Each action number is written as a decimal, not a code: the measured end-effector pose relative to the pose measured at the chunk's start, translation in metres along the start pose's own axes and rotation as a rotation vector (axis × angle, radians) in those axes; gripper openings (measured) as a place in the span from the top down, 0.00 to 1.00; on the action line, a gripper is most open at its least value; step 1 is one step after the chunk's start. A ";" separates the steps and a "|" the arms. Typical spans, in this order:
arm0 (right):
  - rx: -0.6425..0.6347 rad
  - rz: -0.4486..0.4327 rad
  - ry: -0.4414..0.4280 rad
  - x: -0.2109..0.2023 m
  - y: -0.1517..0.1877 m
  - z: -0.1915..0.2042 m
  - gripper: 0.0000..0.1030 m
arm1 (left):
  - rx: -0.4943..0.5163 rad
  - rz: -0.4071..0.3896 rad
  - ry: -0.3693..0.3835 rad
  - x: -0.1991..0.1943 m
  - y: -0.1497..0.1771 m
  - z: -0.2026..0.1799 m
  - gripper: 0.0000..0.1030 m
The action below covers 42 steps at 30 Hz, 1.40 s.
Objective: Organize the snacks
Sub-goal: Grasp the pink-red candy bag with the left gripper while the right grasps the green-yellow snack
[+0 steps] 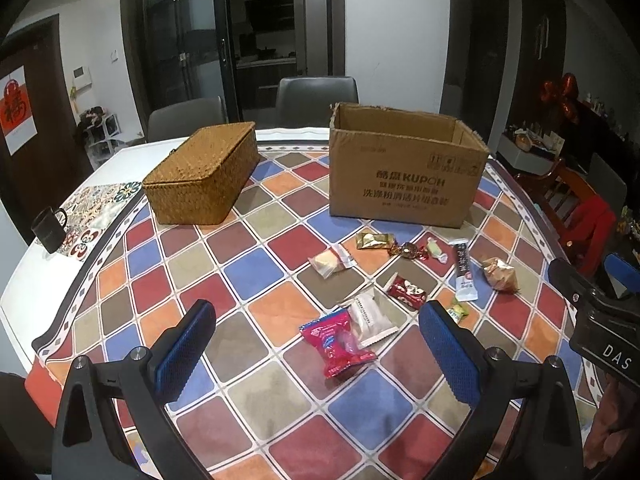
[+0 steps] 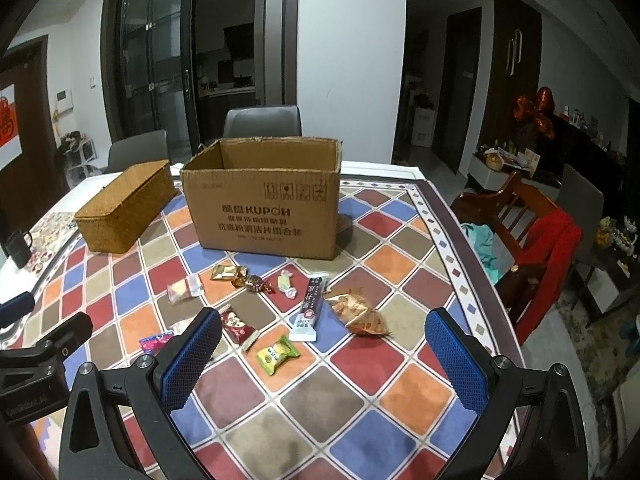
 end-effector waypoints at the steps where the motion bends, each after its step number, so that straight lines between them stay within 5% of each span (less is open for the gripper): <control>1: -0.002 0.007 -0.004 0.005 0.001 0.001 0.00 | -0.001 0.005 -0.002 0.004 0.001 0.000 0.00; 25: -0.051 0.189 -0.077 0.103 0.048 0.033 0.15 | 0.028 0.185 -0.046 0.109 0.049 0.004 0.11; 42: -0.073 0.277 -0.115 0.139 0.074 0.053 0.24 | 0.000 0.279 0.006 0.138 0.069 0.000 0.21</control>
Point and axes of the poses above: each gripper's, at about its wrist camera, not at the fingertips, and x roughly the way its jaws point, z to its left, y to its underside, the point moved 9 cm from there along x, roughly the way its jaws point, and after that the axes turned 4 degrees about -x, right-handed, at the moved point
